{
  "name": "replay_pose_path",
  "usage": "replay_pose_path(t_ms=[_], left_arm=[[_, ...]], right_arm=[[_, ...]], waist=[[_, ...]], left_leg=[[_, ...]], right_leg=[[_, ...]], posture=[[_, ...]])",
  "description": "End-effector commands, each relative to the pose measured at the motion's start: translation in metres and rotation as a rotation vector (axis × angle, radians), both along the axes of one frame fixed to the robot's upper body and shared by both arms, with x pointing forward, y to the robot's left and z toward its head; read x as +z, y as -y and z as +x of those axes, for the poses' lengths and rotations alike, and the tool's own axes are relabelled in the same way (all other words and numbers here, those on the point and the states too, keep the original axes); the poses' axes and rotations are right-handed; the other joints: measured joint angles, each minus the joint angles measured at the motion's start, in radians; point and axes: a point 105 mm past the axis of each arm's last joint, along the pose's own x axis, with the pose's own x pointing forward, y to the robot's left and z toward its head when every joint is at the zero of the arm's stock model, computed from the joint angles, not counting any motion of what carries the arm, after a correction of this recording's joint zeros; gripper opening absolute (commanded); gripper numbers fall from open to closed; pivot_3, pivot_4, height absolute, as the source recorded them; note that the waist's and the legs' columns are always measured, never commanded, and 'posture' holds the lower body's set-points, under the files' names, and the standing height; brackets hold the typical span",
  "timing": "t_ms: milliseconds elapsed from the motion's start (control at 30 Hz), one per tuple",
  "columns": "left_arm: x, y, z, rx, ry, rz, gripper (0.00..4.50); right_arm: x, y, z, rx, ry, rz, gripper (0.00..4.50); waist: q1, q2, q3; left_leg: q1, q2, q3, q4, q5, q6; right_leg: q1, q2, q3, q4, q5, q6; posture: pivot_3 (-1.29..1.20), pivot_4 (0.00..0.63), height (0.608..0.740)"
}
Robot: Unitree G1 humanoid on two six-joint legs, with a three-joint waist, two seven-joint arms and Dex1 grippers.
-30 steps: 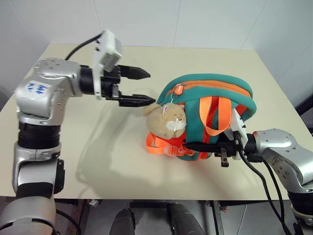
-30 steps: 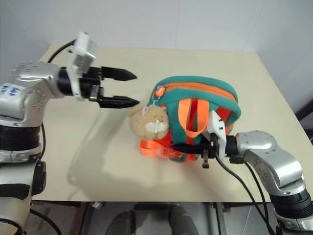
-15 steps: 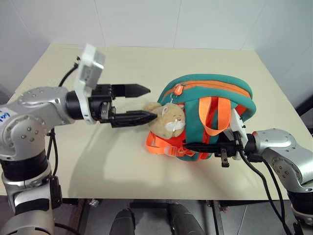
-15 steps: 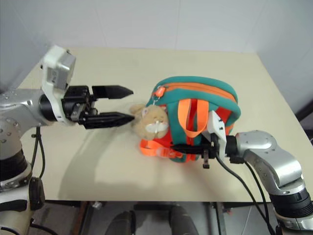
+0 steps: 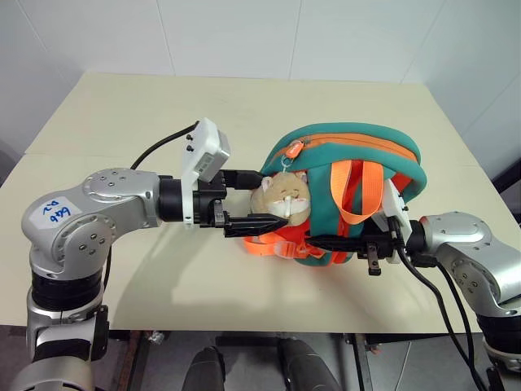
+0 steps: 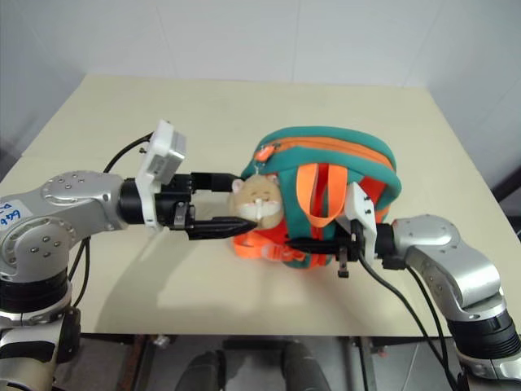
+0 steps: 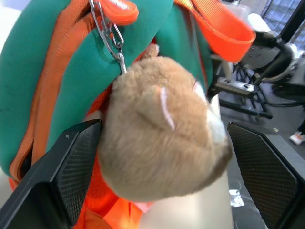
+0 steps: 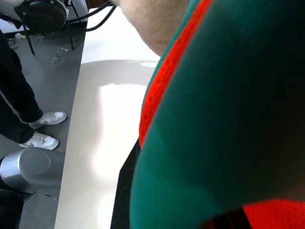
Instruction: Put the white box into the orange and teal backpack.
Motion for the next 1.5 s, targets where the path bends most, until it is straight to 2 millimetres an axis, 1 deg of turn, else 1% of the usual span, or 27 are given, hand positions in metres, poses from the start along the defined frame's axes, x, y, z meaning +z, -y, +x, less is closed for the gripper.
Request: replay_pose_path(t_ms=[33, 100, 200, 400, 467, 567, 667, 867, 967, 1033, 1167, 1233, 1333, 1433, 1500], left_arm=[[0.003, 0.005, 0.007, 0.017, 0.061, 0.023, 4.50], [0.005, 0.009, 0.012, 0.029, 0.076, 0.014, 4.50], [0.010, 0.011, 0.010, 0.010, 0.078, -0.004, 4.50], [0.013, 0.011, 0.014, 0.028, 0.082, -0.027, 4.50], [0.016, 0.010, 0.020, 0.069, 0.055, -0.049, 4.50], [0.012, 0.008, 0.025, 0.103, 0.006, -0.022, 4.50], [0.010, 0.012, 0.026, 0.106, 0.013, -0.017, 3.92], [0.006, 0.015, 0.025, 0.102, 0.015, -0.009, 2.17], [0.005, 0.014, 0.025, 0.102, 0.003, 0.012, 1.48], [0.007, 0.013, 0.025, 0.102, 0.005, 0.010, 1.16], [0.022, 0.005, 0.025, 0.099, 0.008, -0.016, 0.79], [0.039, -0.001, 0.028, 0.103, 0.038, -0.056, 0.70], [0.057, -0.012, 0.029, 0.094, 0.069, -0.088, 0.67], [0.069, -0.021, 0.026, 0.063, 0.085, -0.077, 0.67], [0.074, -0.027, 0.029, 0.072, 0.104, -0.064, 0.67]], right_arm=[[0.005, -0.003, -0.003, 0.014, 0.035, 0.005, 0.01], [0.005, -0.004, -0.003, 0.012, 0.036, 0.007, 0.01], [0.004, -0.004, -0.004, 0.010, 0.037, 0.008, 0.01], [0.004, -0.004, -0.004, 0.005, 0.040, 0.011, 0.01], [0.004, -0.004, -0.004, 0.003, 0.041, 0.010, 0.01], [0.004, -0.004, -0.003, 0.001, 0.041, 0.011, 0.01], [0.004, -0.004, -0.003, -0.002, 0.042, 0.012, 0.01], [0.004, -0.005, -0.003, -0.003, 0.043, 0.017, 0.01], [0.004, -0.005, -0.003, -0.006, 0.044, 0.019, 0.01], [0.004, -0.005, -0.003, -0.007, 0.044, 0.020, 0.01], [0.005, -0.005, -0.004, -0.004, 0.044, 0.036, 0.01], [0.006, -0.004, -0.005, -0.002, 0.042, 0.048, 0.01], [0.006, -0.003, -0.006, -0.005, 0.034, 0.058, 0.01], [0.006, -0.002, -0.006, -0.007, 0.034, 0.076, 0.01], [0.007, -0.002, -0.006, -0.010, 0.035, 0.085, 0.01]], waist=[[0.001, 0.000, 0.000], [0.002, 0.000, 0.000], [0.003, 0.000, 0.000], [0.003, 0.000, 0.000], [0.003, 0.000, 0.000], [0.003, 0.000, 0.000], [0.003, 0.000, 0.000], [0.003, 0.000, 0.000], [0.003, 0.000, 0.000], [0.003, 0.000, 0.000], [0.003, 0.000, 0.000], [0.002, 0.000, 0.000], [0.002, 0.000, 0.000], [0.001, 0.000, 0.000], [0.002, 0.000, 0.000]], left_leg=[[0.000, 0.000, 0.000, 0.000, 0.000, 0.000], [0.000, 0.000, 0.000, 0.000, 0.000, 0.000], [0.000, 0.000, 0.000, 0.000, 0.000, 0.000], [0.000, 0.000, 0.000, -0.001, 0.000, 0.000], [0.000, 0.000, 0.000, -0.001, 0.000, 0.000], [0.000, 0.000, 0.000, 0.000, 0.000, 0.000], [0.000, 0.000, 0.000, 0.000, 0.000, 0.000], [0.000, 0.000, 0.000, -0.001, 0.000, 0.000], [0.000, 0.000, 0.000, -0.001, 0.000, 0.000], [0.000, 0.000, 0.000, -0.001, 0.000, 0.000], [0.000, 0.000, 0.000, -0.001, 0.000, 0.000], [0.000, 0.000, 0.000, -0.001, 0.000, 0.000], [0.000, 0.000, 0.000, -0.002, 0.000, 0.000], [0.000, 0.000, 0.000, -0.004, 0.000, 0.000], [-0.001, 0.000, 0.000, -0.005, 0.000, 0.000]], right_leg=[[0.000, 0.000, 0.000, 0.000, 0.000, 0.000], [0.000, 0.000, 0.000, -0.001, 0.000, 0.000], [0.000, 0.000, 0.000, -0.001, 0.000, 0.000], [0.000, 0.000, 0.000, -0.001, 0.000, 0.000], [0.000, 0.000, 0.000, -0.001, 0.000, 0.000], [0.000, 0.000, 0.000, -0.001, 0.000, 0.000], [0.000, 0.000, 0.000, -0.001, 0.000, 0.000], [0.000, 0.000, 0.000, -0.002, 0.000, 0.000], [0.000, 0.000, 0.000, -0.002, 0.000, 0.000], [0.000, 0.000, 0.000, -0.002, 0.000, 0.000], [0.000, 0.000, 0.000, -0.002, 0.000, 0.000], [0.000, 0.000, 0.000, -0.002, 0.000, 0.000], [0.000, 0.000, 0.000, -0.002, 0.000, 0.000], [0.000, 0.000, 0.000, -0.003, 0.000, 0.000], [0.000, 0.000, 0.000, -0.005, 0.000, 0.000]], posture=[[0.00, 0.150, 0.740], [0.00, 0.150, 0.740], [0.00, 0.150, 0.740], [0.00, 0.150, 0.740], [0.00, 0.150, 0.740], [0.00, 0.150, 0.740], [0.00, 0.150, 0.740], [0.00, 0.150, 0.740], [0.00, 0.150, 0.740], [0.00, 0.150, 0.740], [0.00, 0.150, 0.740], [0.00, 0.150, 0.740], [0.00, 0.150, 0.740], [0.00, 0.150, 0.740], [0.00, 0.150, 0.740]])
